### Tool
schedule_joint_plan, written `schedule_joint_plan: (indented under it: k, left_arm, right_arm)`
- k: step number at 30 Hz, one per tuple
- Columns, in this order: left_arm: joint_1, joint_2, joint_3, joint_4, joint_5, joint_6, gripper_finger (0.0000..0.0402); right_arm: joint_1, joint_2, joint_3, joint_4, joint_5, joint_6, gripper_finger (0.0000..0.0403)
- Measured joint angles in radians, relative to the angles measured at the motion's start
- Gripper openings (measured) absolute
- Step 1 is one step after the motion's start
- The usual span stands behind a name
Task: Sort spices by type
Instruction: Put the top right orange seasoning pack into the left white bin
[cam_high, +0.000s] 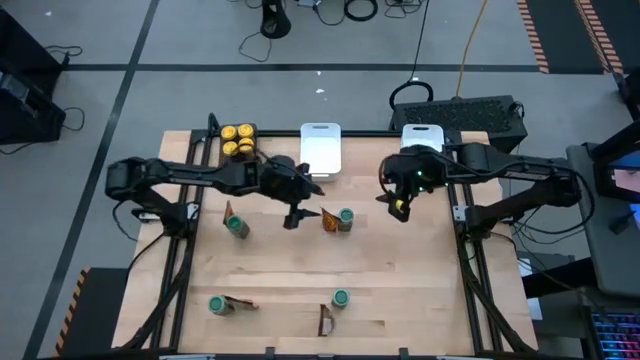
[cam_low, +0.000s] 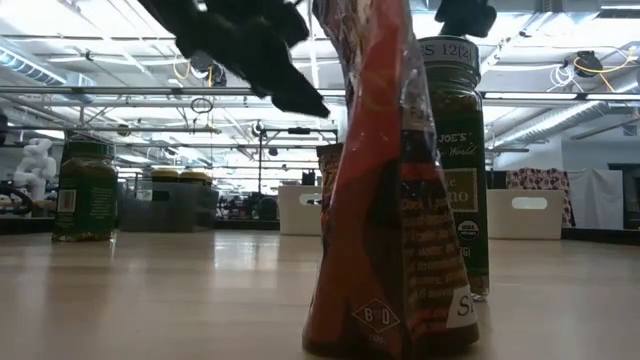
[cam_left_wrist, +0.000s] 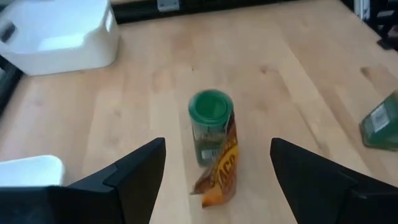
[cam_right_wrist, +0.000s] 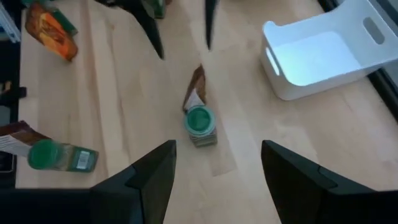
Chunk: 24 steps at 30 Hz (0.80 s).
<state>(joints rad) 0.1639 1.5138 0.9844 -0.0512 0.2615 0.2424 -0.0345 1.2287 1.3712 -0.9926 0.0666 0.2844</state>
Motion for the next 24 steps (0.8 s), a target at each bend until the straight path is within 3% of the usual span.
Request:
schedule_joint_plan:
  k: [7,16,24]
  left_arm:
    - [-0.001,0.086,0.000,0.066,0.025,0.000,0.0295]
    - [0.000,0.179,0.000,0.086,0.024,-0.001,0.0295]
    - [-0.001,0.232,0.000,0.164,0.024,-0.037,0.0295]
  right_arm:
    - [0.082,0.003,-0.069,0.109,0.086,-0.017,0.0219]
    - [0.109,0.002,-0.275,0.515,0.091,-0.014,0.0219]
    - [0.109,0.002,-0.312,0.547,0.089,0.029,0.0219]
